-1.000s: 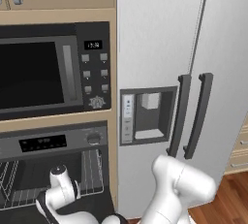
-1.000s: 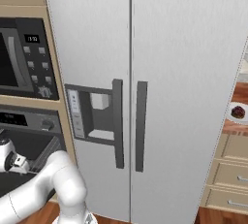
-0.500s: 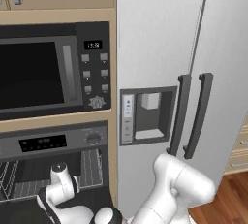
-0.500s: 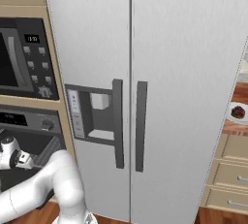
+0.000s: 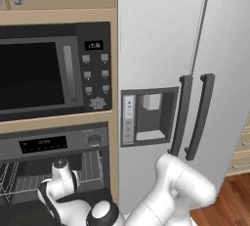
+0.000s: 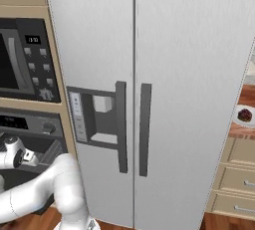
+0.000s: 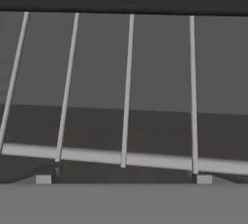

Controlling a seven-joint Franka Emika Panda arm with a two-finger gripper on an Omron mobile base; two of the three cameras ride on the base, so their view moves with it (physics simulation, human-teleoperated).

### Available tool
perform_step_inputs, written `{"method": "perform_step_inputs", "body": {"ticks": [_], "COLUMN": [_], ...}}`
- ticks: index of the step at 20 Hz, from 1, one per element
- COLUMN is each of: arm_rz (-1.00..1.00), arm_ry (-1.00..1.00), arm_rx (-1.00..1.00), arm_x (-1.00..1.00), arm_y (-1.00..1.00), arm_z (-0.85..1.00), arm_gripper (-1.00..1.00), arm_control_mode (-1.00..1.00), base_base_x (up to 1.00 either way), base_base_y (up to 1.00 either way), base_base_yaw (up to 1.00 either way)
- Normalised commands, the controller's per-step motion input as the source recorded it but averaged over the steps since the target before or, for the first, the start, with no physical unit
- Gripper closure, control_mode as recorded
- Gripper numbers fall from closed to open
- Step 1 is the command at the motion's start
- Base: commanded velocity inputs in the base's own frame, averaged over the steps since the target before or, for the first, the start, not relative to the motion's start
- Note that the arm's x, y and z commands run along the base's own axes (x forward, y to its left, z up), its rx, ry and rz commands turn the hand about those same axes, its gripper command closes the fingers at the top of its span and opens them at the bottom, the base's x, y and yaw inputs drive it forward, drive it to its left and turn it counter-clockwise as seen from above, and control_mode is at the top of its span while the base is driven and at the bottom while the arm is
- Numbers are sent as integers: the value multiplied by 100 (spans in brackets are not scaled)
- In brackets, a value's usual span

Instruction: Take the baked cake out of the oven and place it on the plate for cooling. Then close the oven door.

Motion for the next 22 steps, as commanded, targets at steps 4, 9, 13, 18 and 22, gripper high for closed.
{"method": "perform_step_inputs", "body": {"ticks": [4, 9, 13, 18, 22], "arm_rz": [0, 0, 0, 0, 0], "arm_ry": [-14, -16, -14, -11, -3], "arm_rx": [-1, 0, 0, 0, 0], "arm_x": [52, 48, 40, 16, -21], "arm_y": [0, 0, 1, 16, 38], "arm_z": [-3, -2, -4, -4, -9], "arm_gripper": [-100, -100, -100, -100, -100], "arm_control_mode": [-100, -100, -100, -100, -100], "base_base_x": [0, 0, 0, 0, 0], "base_base_y": [0, 0, 0, 0, 0], "base_base_yaw": [0, 0, 0, 0, 0]}}
